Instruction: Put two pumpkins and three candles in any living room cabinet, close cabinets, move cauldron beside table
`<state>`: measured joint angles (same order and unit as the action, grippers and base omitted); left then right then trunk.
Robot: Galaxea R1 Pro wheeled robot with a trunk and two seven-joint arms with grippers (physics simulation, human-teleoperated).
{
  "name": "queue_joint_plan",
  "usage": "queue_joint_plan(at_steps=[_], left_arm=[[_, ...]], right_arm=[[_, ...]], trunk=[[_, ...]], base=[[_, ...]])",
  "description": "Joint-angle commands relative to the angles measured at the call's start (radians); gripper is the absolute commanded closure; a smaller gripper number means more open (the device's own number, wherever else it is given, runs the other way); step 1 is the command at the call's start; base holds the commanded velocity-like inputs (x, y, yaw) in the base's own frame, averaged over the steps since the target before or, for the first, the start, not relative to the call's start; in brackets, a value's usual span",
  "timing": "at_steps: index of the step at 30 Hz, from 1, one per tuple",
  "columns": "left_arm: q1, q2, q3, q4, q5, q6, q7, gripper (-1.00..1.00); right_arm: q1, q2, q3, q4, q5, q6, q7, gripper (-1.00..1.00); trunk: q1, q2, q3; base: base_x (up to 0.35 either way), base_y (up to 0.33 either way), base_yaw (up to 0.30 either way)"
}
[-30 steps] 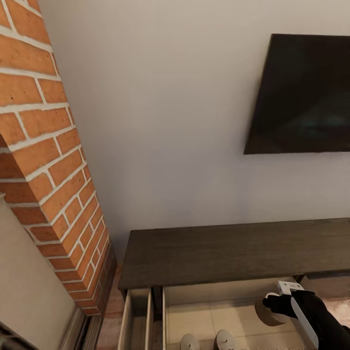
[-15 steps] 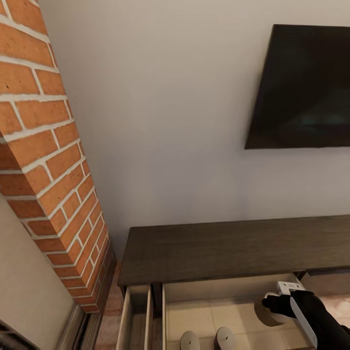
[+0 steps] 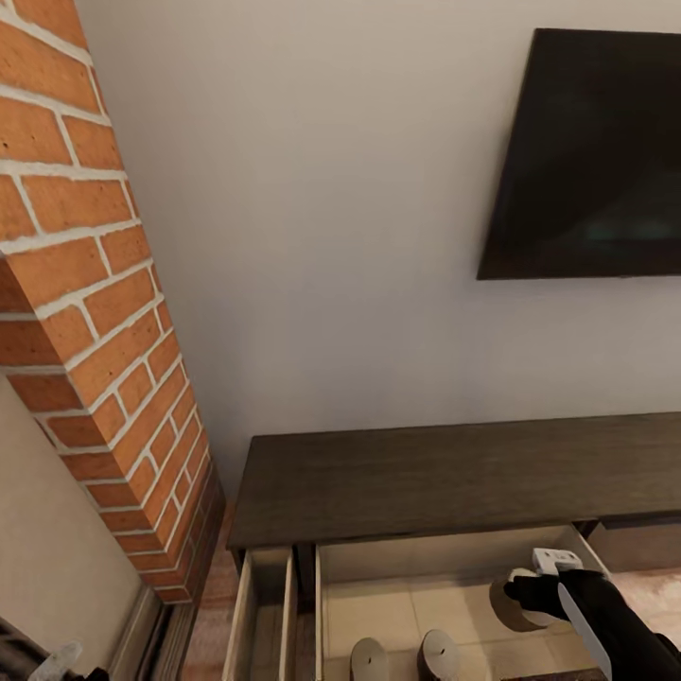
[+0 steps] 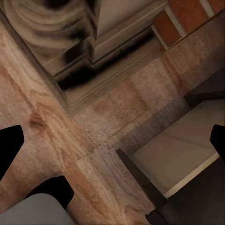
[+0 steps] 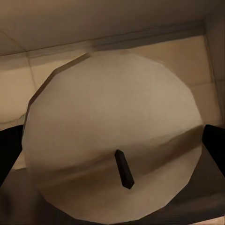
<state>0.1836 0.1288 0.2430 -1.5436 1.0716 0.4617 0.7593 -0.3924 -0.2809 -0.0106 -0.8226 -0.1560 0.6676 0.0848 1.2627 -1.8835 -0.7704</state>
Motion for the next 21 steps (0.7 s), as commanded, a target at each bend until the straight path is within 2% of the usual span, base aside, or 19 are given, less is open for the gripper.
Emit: queue_joint_plan(at_steps=[1,8,14,21], left_arm=[[-0.003,0.000,0.000,-0.004,0.006,0.005,0.010,-1.00],[-0.013,-0.004,0.003,-0.050,0.007,0.017,0.030,-1.00],[-0.013,-0.012,-0.004,-0.054,0.007,0.016,0.030,-1.00],[-0.013,-0.015,-0.011,-0.056,0.008,0.015,0.029,-1.00]], right_arm=[[0.000,0.000,-0.001,-0.001,-0.004,0.003,0.001,1.00],[0.000,-0.001,-0.003,-0.001,-0.004,-0.006,0.002,1.00],[-0.002,0.000,-0.007,-0.001,-0.004,-0.005,0.002,1.00],[-0.031,0.000,-0.008,0.002,-0.005,-0.005,0.001,1.00]], trunk=[[0.004,-0.008,-0.004],[0.031,-0.057,-0.026],[0.054,-0.099,-0.045],[0.081,-0.148,-0.067]], base=[[0.000,0.000,-0.007],[0.000,0.000,-0.002],[0.000,0.000,0.000],[0.000,0.000,0.000]])
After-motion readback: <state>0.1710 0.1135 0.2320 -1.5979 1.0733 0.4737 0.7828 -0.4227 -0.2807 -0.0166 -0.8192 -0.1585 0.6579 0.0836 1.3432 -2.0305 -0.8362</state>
